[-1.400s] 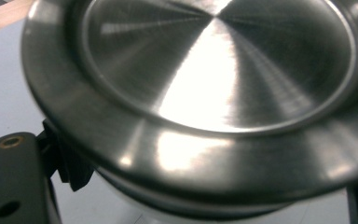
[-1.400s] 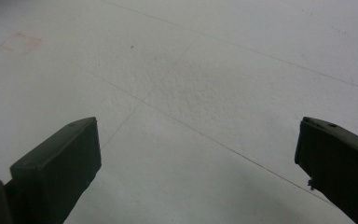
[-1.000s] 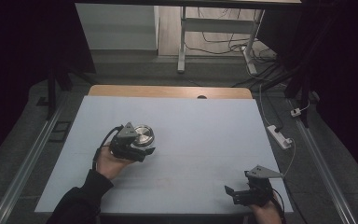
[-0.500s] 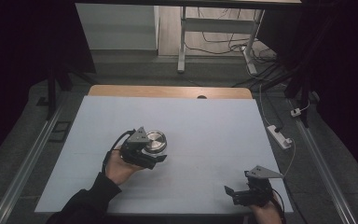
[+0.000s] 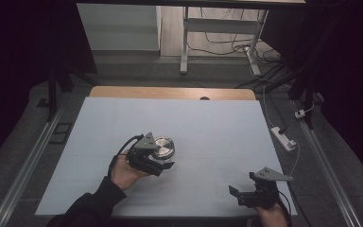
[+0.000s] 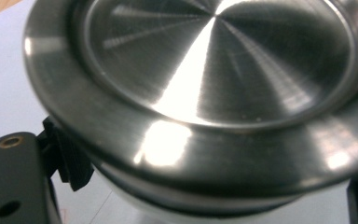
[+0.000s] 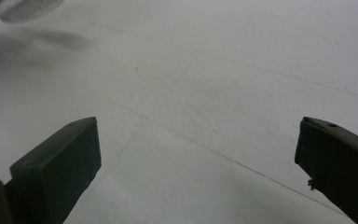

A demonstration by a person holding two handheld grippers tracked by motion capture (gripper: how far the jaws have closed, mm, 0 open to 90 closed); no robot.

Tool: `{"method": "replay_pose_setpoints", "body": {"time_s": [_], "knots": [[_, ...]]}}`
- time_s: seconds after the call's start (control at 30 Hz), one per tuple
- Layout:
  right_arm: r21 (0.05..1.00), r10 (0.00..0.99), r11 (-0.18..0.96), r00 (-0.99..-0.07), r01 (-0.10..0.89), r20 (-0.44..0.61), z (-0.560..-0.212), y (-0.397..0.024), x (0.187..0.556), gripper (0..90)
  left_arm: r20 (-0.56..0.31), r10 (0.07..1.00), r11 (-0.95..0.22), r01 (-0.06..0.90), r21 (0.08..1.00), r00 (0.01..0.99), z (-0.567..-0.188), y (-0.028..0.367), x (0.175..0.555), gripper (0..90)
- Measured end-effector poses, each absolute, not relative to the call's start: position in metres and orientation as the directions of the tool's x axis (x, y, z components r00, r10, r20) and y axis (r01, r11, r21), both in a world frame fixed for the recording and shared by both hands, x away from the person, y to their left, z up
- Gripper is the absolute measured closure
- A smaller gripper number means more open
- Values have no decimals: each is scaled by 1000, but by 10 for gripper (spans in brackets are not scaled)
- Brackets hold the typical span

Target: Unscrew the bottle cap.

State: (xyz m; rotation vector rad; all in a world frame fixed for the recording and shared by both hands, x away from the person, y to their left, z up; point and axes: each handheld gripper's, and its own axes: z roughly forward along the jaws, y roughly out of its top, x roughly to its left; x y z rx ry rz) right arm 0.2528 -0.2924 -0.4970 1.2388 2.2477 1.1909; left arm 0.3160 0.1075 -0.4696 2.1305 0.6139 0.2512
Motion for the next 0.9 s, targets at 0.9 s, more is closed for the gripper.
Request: {"method": "replay_pose_setpoints", "body": {"time_s": [0.9], "knots": [[837, 703, 348, -708, 422, 64, -470, -251, 256, 2, -33, 503, -504, 324, 800, 864, -474, 107, 317, 148]]}}
